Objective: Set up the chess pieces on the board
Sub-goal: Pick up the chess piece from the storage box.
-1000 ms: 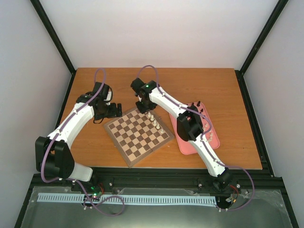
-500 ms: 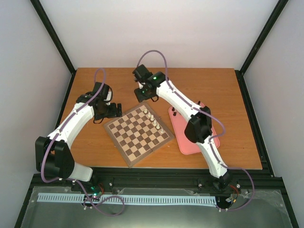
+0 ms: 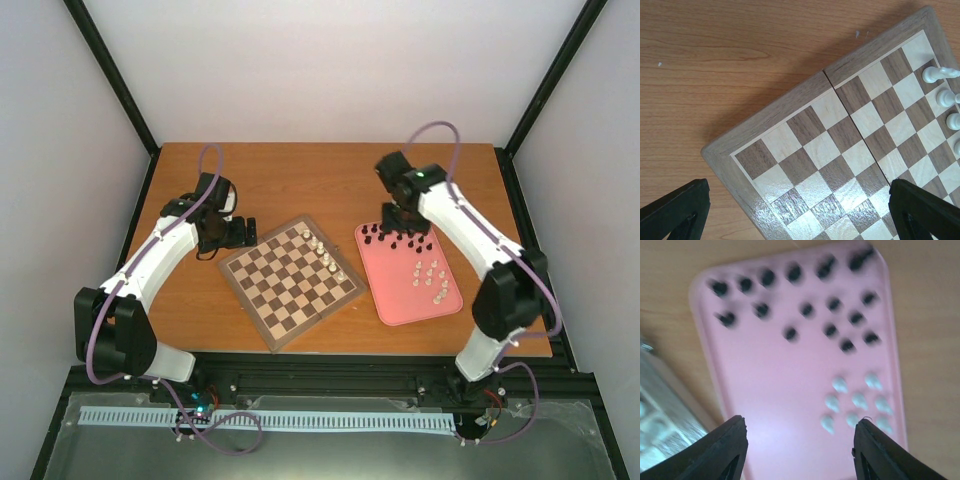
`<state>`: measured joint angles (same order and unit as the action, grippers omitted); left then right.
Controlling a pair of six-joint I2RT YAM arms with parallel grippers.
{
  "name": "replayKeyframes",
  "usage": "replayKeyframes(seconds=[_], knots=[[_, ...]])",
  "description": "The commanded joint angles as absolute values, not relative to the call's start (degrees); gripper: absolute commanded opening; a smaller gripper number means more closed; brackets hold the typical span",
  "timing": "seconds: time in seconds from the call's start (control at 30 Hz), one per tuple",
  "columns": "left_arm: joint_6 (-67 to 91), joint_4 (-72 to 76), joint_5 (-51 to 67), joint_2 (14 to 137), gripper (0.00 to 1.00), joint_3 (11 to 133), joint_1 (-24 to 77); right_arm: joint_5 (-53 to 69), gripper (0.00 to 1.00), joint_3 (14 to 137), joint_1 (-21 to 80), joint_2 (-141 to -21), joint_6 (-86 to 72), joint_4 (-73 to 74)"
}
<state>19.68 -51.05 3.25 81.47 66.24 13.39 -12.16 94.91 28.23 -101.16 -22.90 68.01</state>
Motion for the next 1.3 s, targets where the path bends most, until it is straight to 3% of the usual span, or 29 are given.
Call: replayKeyframes(seconds=[0.0, 0.33, 0.6, 0.97, 1.27], knots=[[19.2, -51.2, 4.2, 81.1, 1.0, 68.5, 13.7, -9.9, 0.59, 82.4, 23.2, -90.4, -29.4, 69.8], [19.3, -51.0, 4.9, 80.2, 1.0, 67.4, 13.7, -2.9, 0.57, 63.1, 16.6, -81.7, -35.5, 65.9], [19.1, -51.2, 4.3, 80.1, 1.0, 67.4, 13.7, -0.9, 0.56, 58.2, 12.8, -82.4, -36.4, 62.0], [19.0, -51.4, 3.6, 80.4, 1.0, 67.1, 13.7, -2.5, 0.45, 55.9, 8.3, -84.5, -38.6, 61.7], [19.0, -51.2, 3.4, 80.8, 1.0, 66.3, 13.7, -2.1, 0.41, 54.3, 7.3, -86.2, -39.6, 59.5]])
